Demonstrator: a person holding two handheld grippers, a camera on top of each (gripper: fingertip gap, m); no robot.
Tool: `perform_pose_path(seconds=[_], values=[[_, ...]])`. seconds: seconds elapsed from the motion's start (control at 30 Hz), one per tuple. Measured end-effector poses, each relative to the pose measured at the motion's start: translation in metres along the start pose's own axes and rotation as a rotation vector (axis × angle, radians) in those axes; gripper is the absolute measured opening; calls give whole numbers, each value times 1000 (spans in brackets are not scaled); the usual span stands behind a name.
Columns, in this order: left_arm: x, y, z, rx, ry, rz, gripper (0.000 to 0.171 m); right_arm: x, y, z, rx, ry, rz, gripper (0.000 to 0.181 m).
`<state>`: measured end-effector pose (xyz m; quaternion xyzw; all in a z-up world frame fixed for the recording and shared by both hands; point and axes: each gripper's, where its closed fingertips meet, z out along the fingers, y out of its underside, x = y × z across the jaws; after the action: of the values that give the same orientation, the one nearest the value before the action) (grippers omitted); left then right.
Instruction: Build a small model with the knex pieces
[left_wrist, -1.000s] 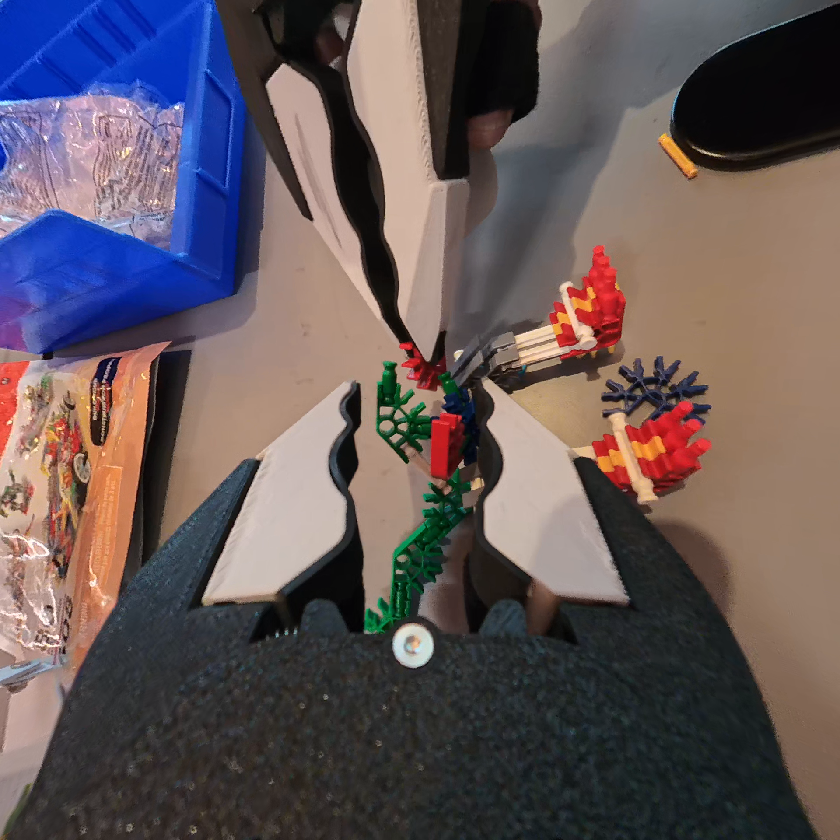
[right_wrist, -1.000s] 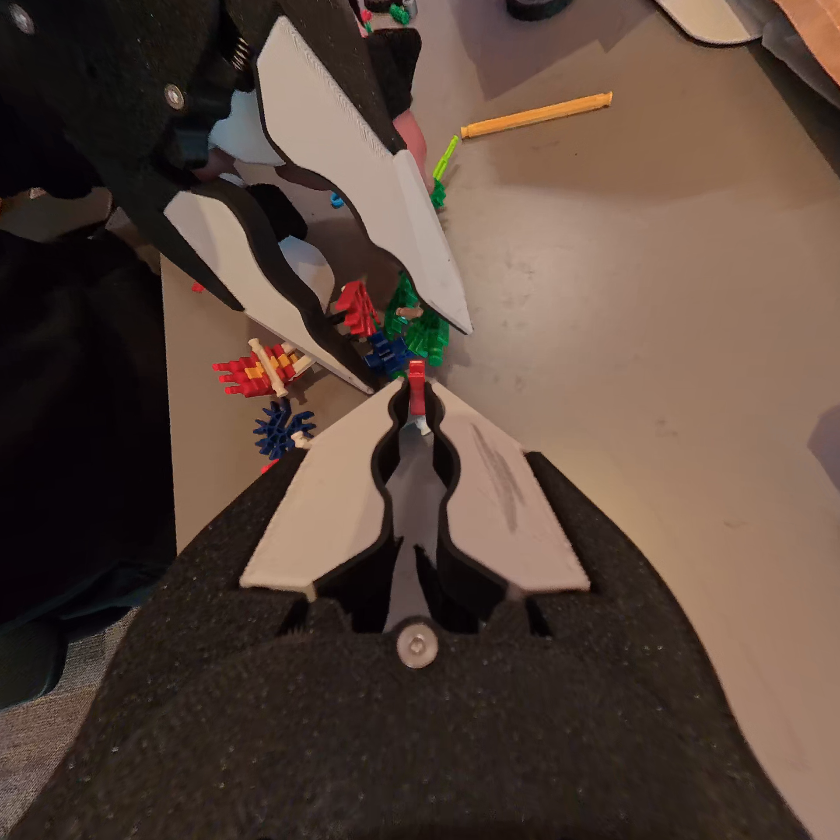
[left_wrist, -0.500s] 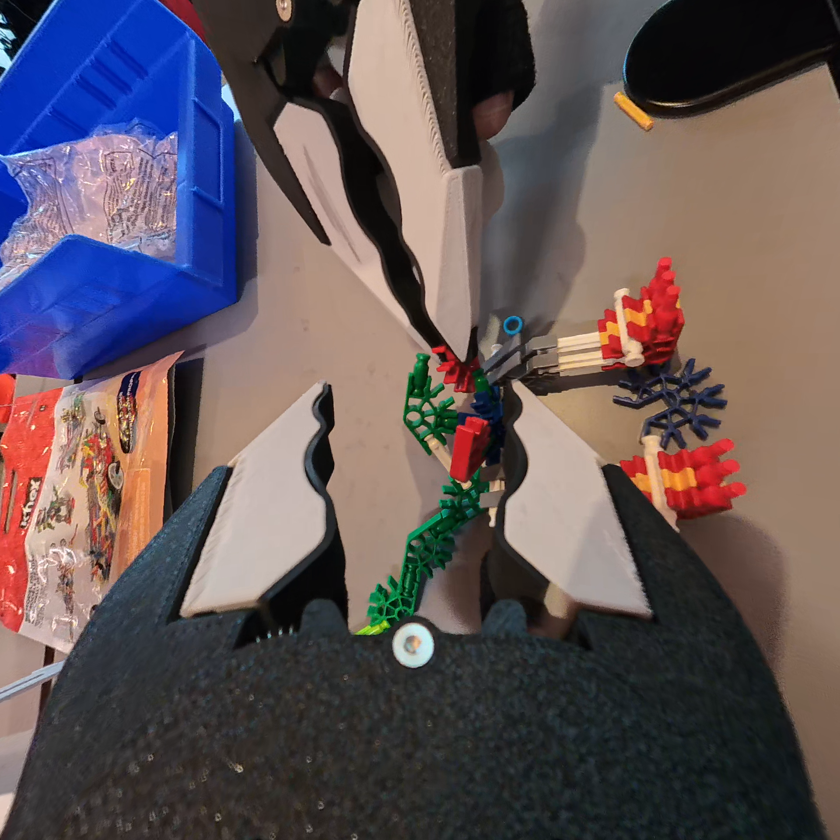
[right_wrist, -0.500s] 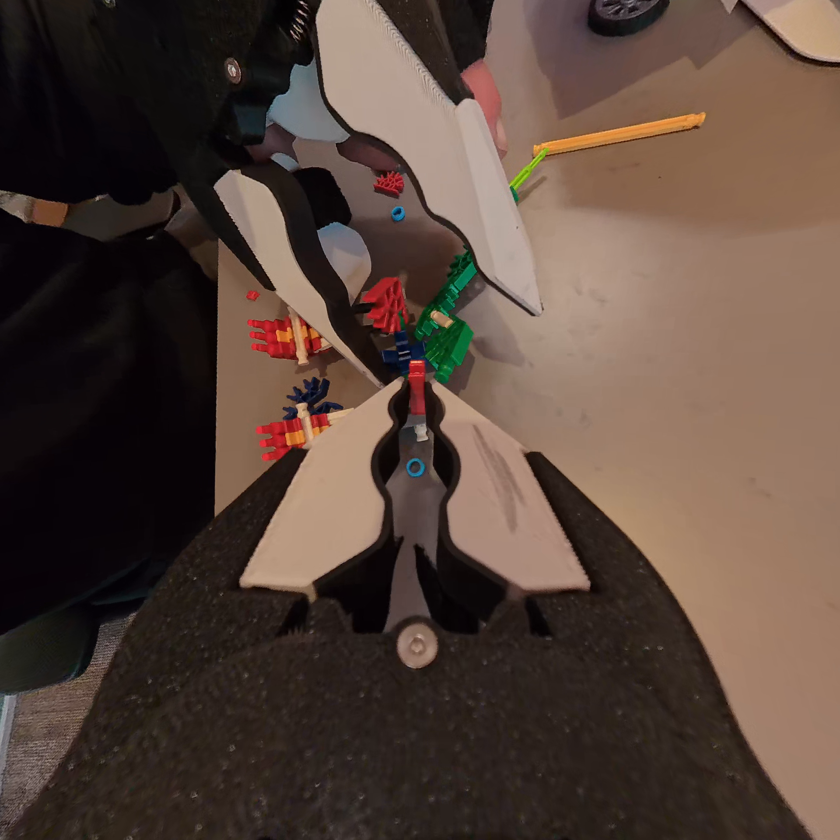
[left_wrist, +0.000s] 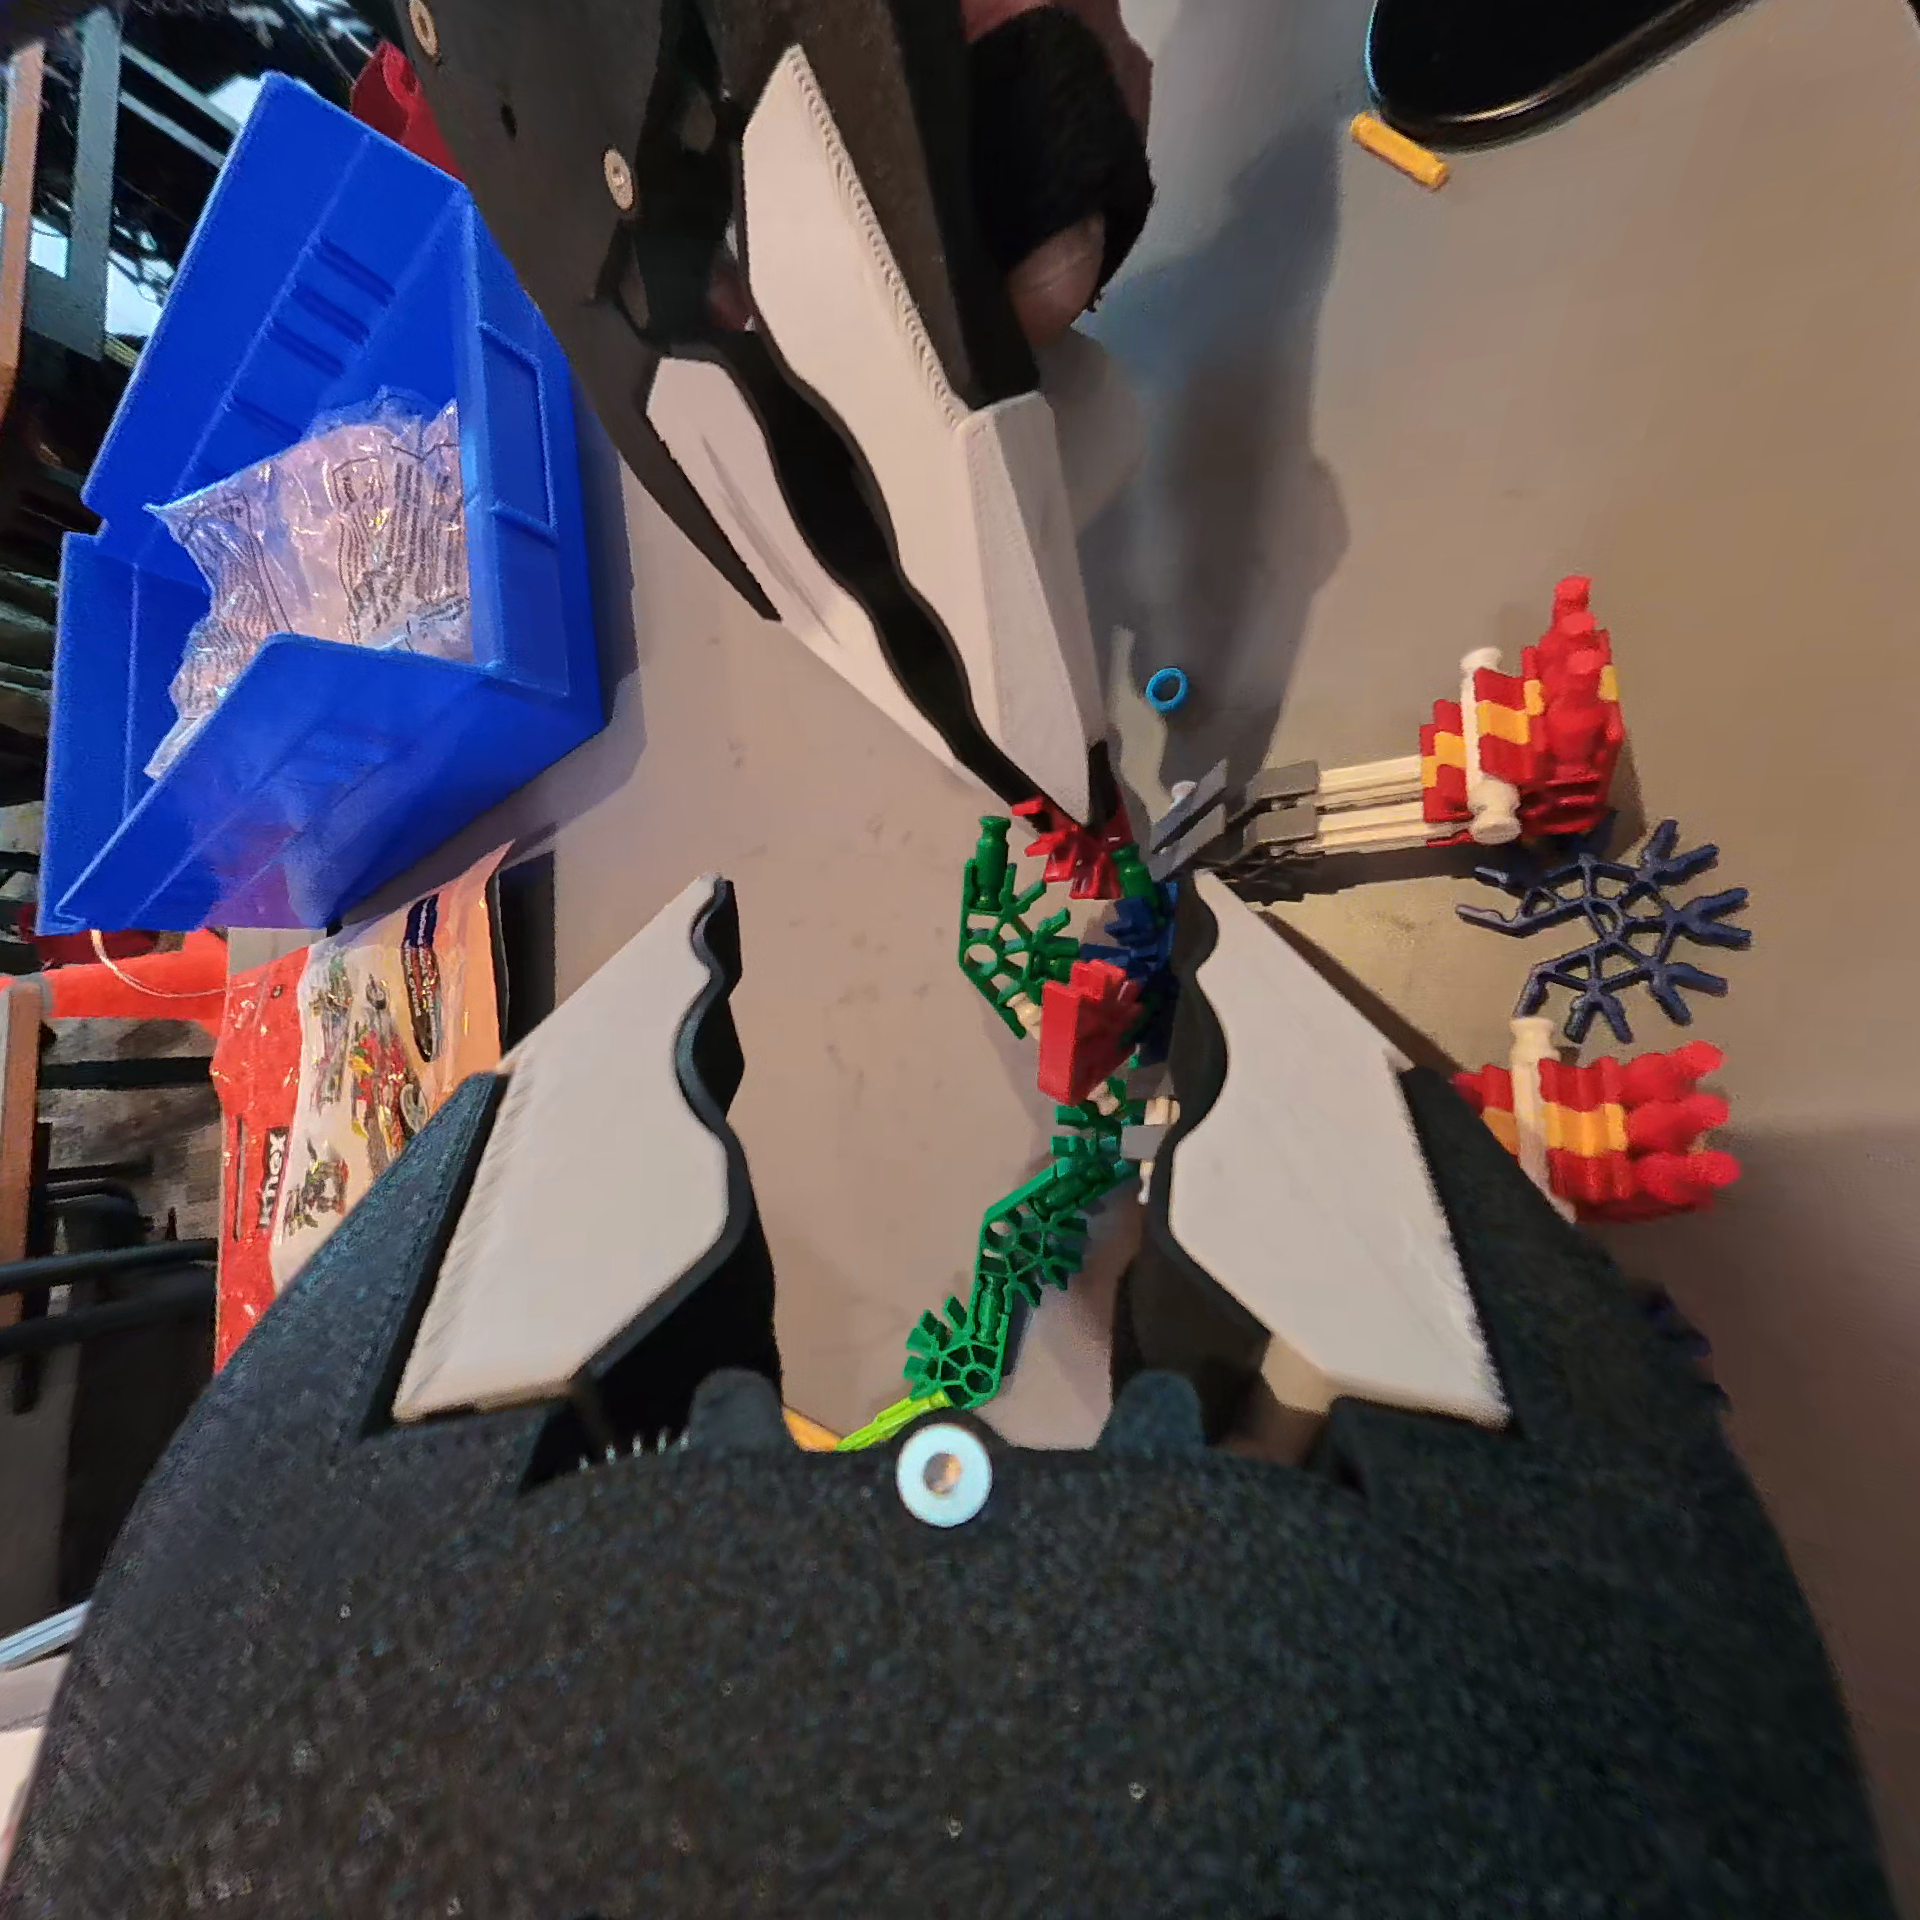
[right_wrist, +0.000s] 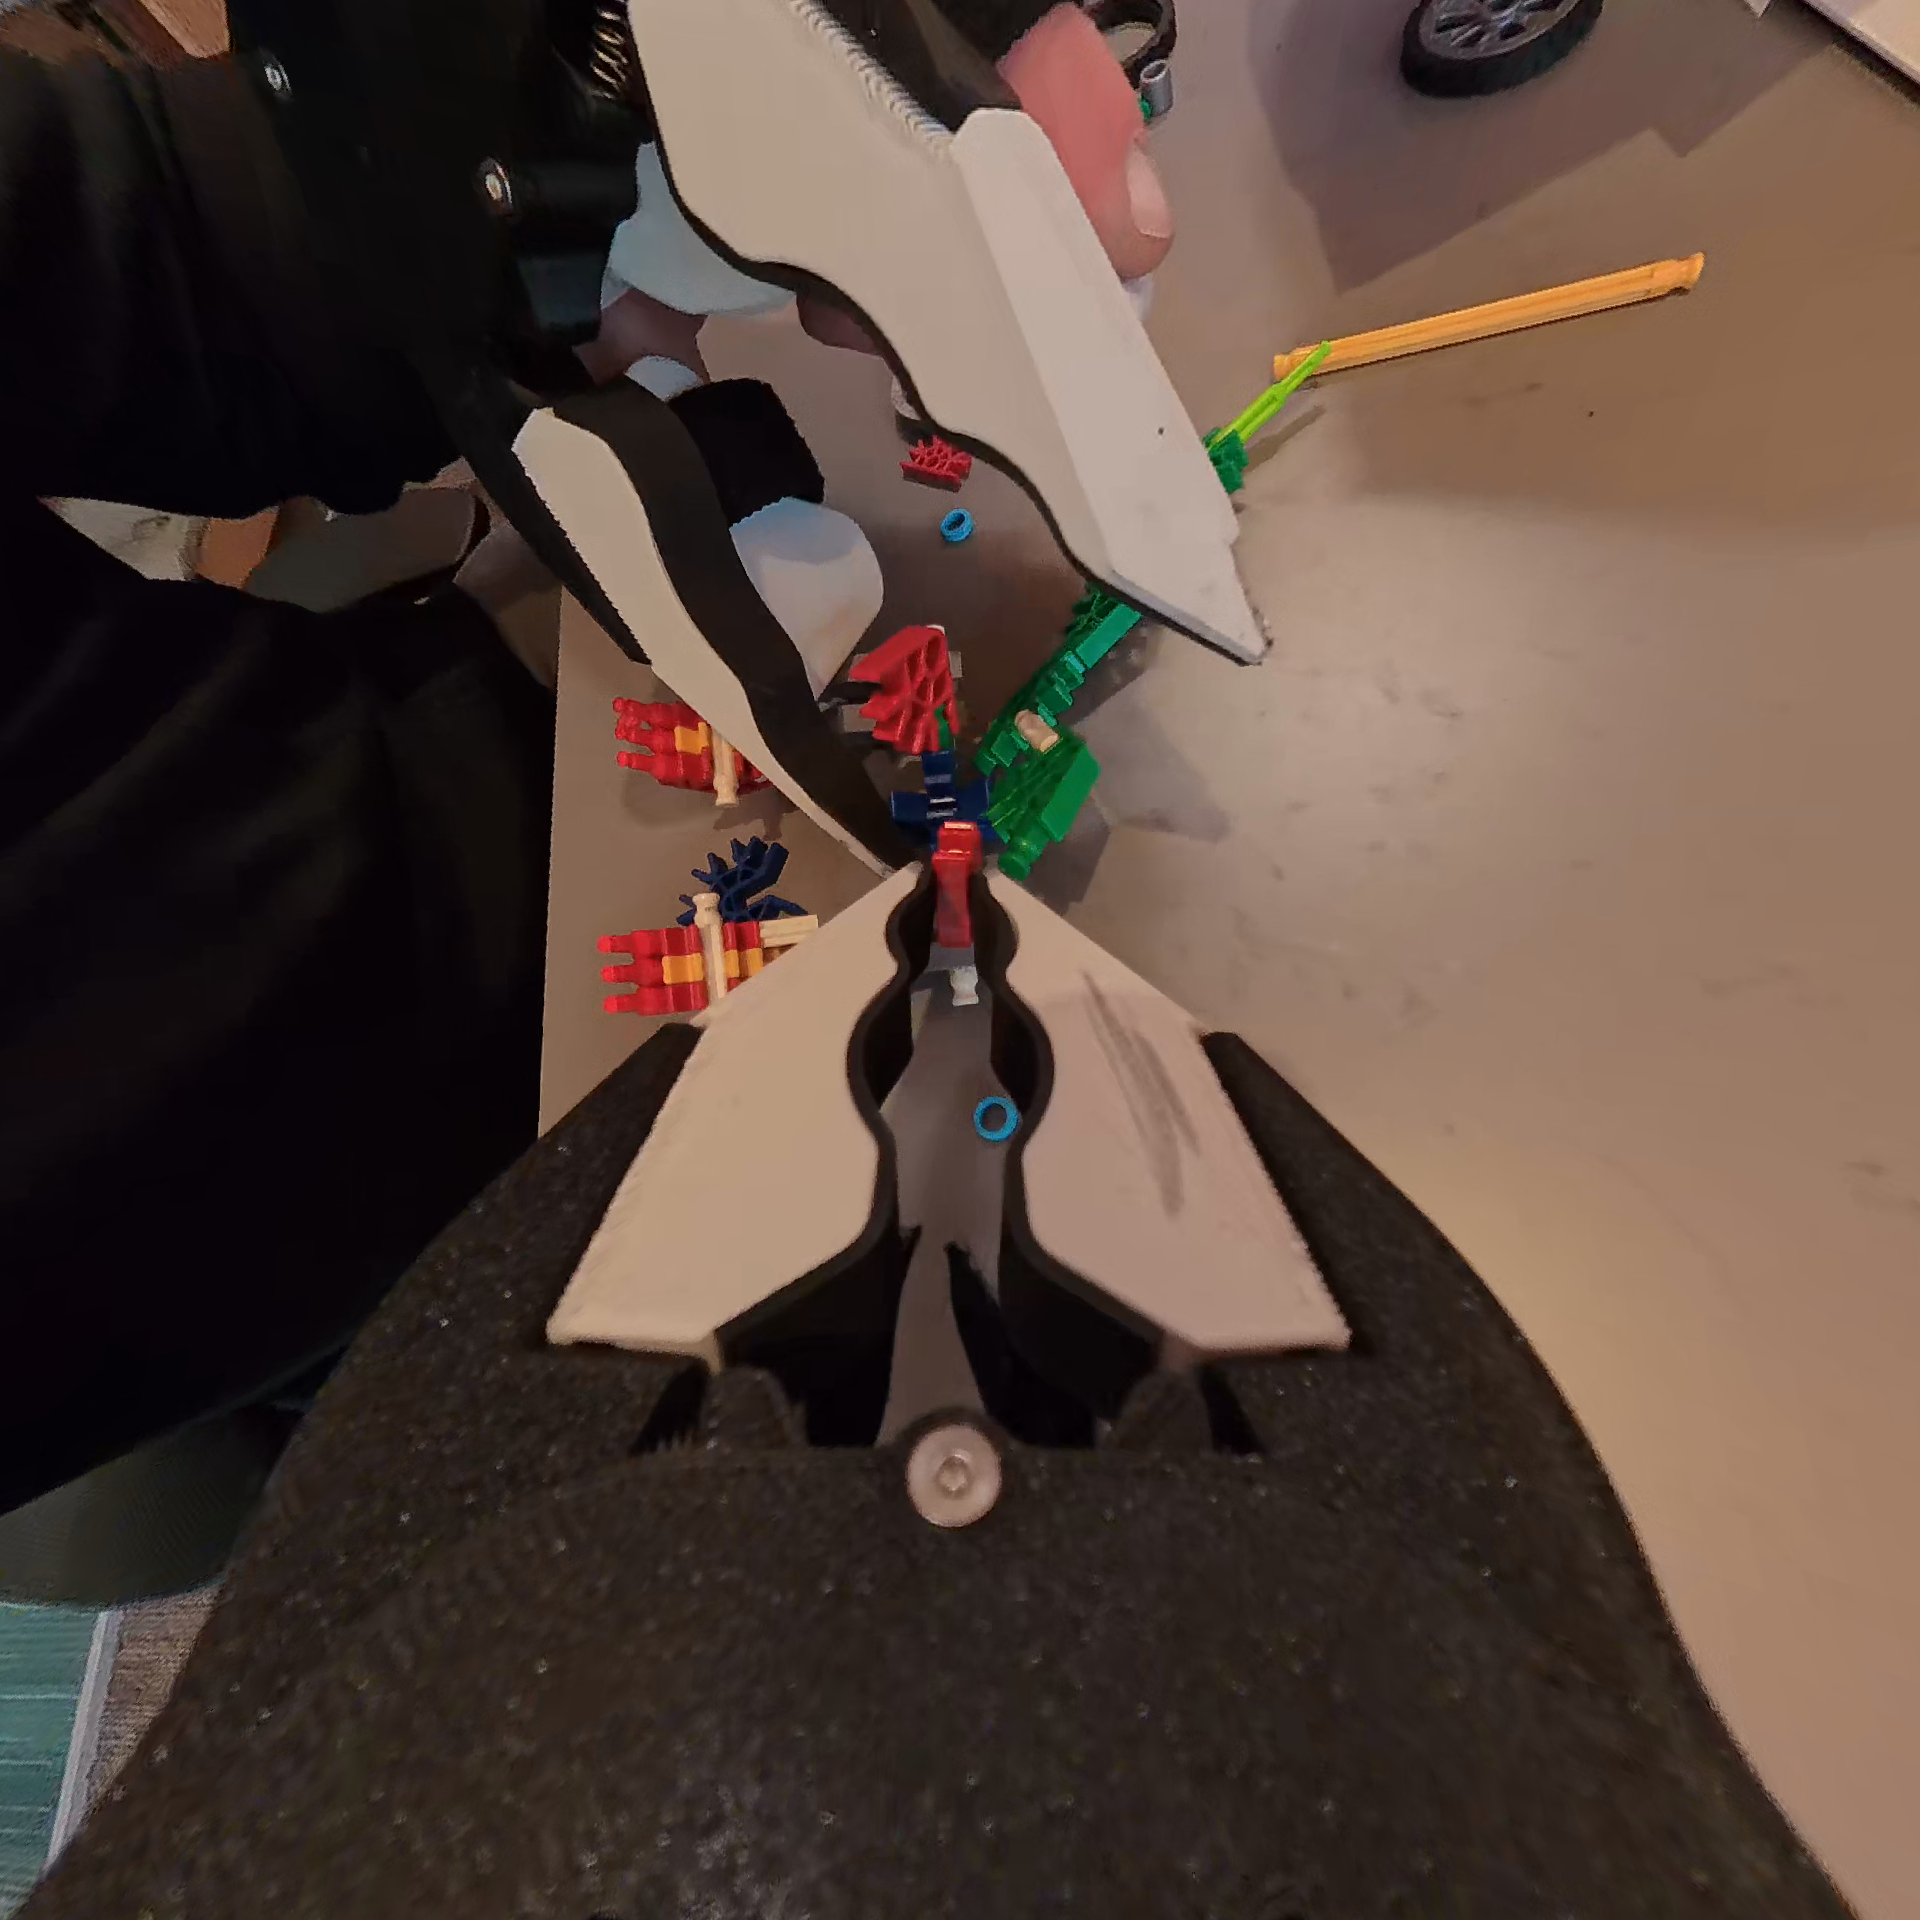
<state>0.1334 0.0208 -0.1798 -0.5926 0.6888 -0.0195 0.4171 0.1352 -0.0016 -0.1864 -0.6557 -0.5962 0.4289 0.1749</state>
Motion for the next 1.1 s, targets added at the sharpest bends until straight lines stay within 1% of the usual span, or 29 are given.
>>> perform_pose_path(seconds=[0.07, 0.17, 0.27, 0.33, 0.53, 0.77, 0.87, 1.0, 1.1], values=[[-1, 0, -1, -6, -10, -13, 82, 2, -2, 0, 9, 9, 7, 5], [-2, -5, -6, 17, -55, -59, 74, 1, -4, -1, 17, 8, 3, 5], [1, -6, -7, 0, -103, -77, 71, 0, -4, 0, 12, 6, -3, 5], [0, -2, -7, -35, -152, -68, 66, 0, -4, 0, 10, 6, -5, 5], [-1, 1, -8, -44, -199, -110, 69, 1, -3, 1, 5, 13, -5, 5], [-1, 1, -9, -19, -205, -96, 71, -2, -3, 4, -6, -3, -33, 6], [0, 0, -9, 7, -198, -63, 71, -3, -3, 5, -25, -25, -47, 6], [1, -1, -9, 32, -178, -61, 72, -4, -3, 5, -41, -68, -54, 6], [2, -3, -10, 39, -174, -15, 72, -5, -2, 6, -48, -102, -60, 6]])
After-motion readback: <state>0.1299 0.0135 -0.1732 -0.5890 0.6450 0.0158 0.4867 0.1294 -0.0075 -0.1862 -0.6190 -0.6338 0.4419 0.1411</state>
